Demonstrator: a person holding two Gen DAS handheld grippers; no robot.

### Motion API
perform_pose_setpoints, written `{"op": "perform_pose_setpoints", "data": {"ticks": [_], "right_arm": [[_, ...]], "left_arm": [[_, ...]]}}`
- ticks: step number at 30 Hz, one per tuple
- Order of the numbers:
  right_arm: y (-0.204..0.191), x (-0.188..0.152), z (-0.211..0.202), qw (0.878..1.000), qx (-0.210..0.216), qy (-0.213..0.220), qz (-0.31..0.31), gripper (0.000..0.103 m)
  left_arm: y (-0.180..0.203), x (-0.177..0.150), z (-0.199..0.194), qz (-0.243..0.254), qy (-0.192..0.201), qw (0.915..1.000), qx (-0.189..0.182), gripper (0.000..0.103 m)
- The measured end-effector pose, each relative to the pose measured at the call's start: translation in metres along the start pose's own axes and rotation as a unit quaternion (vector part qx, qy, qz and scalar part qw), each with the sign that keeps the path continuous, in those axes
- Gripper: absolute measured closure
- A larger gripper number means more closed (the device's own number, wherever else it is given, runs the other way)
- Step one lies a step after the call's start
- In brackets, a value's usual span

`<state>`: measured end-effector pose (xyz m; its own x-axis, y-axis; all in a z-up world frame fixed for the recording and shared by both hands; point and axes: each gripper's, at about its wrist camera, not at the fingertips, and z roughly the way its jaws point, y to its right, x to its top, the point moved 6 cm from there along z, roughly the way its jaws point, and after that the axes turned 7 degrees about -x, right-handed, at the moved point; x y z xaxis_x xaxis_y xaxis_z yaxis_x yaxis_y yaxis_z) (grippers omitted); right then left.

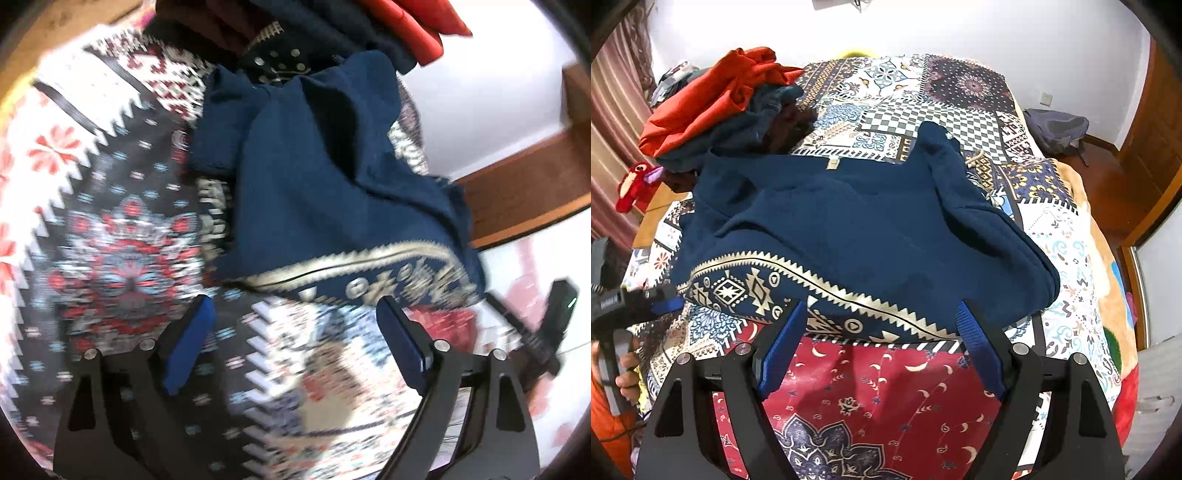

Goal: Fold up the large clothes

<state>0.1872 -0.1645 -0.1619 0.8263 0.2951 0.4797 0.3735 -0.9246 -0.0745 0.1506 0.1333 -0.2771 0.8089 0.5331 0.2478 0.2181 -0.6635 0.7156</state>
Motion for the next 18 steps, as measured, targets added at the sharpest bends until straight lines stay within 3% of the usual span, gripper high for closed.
{"op": "perform_pose_setpoints", "data": {"ticks": [3,10,14,16,18], "right_arm": [[-0.002,-0.001,0.003,1.0,0.001,-0.002,0.0,0.023],[-0.001,-0.001,0.009,1.0,0.002,-0.005,0.001,0.023],[0.0,0.007,0.009,1.0,0.006,0.0,0.015,0.023],[-0.001,0.012,0.007,1.0,0.011,0.006,0.021,0.023],[-0.005,0.017,0.004,1.0,0.015,0.013,0.023,0.023]], "left_arm": [[0.005,0.016,0.016,-0.029,-0.01,0.9981,-0.054,0.009],[-0.005,0.06,0.044,-0.107,0.019,0.9891,-0.1,0.009],[-0.009,0.08,0.05,-0.096,0.065,0.9913,-0.064,0.018],[-0.008,0.085,0.053,-0.071,0.078,0.9942,-0.018,0.042],[-0.005,0.086,0.049,-0.052,0.087,0.9947,0.017,0.057]]}}
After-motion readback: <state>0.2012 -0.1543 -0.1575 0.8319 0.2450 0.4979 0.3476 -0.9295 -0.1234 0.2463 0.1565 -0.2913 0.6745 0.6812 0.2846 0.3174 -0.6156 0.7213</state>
